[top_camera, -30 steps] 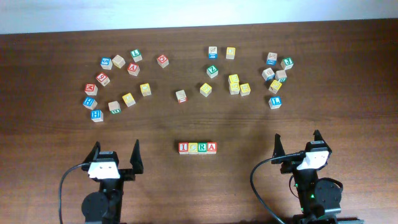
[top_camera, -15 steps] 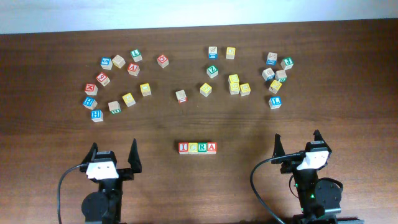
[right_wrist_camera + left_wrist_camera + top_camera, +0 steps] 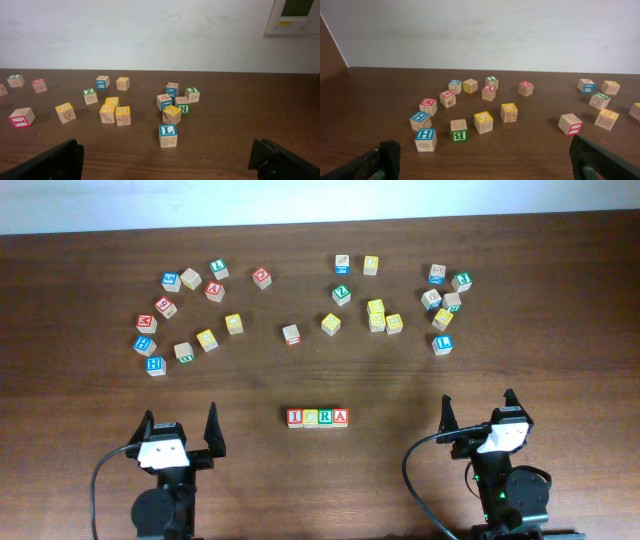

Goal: Spell out ICRA

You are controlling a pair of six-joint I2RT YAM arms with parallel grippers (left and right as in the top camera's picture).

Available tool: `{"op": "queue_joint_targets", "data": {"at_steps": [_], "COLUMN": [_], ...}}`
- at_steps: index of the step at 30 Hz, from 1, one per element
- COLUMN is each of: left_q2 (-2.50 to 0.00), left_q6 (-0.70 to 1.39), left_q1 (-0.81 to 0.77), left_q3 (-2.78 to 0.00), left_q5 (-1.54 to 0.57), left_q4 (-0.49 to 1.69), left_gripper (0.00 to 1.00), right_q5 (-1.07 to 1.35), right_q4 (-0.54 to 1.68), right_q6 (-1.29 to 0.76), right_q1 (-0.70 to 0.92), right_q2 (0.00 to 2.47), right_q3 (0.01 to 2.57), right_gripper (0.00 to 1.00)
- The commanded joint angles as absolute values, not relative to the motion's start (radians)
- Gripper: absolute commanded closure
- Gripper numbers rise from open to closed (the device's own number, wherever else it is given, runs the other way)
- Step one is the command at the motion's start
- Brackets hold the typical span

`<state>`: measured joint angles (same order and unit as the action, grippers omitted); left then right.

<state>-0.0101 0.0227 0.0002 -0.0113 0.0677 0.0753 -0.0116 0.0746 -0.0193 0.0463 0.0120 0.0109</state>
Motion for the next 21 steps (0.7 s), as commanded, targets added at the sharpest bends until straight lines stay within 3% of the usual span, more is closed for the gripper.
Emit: {"op": "queue_joint_targets", "data": {"at_steps": [1,21], "left_q2": [-0.005,-0.005], "left_q6": [0.007,0.007], "left_q1": [-0.004,-0.004], "left_q3": [-0.009,-0.009], "left_q5": [0.049,0.049], "left_q4": [0.083,0.083], "left_gripper": [0.01,0.01], "right_q5": [-0.027,-0.051], "right_q4": [0.081,0.079], "right_q6": [-0.023,-0.023], "right_q1": [0.038,0.038], "right_q2": [0.004,0.003], "right_q3": [0.006,0.006], "right_gripper": [0.02,0.02]}}
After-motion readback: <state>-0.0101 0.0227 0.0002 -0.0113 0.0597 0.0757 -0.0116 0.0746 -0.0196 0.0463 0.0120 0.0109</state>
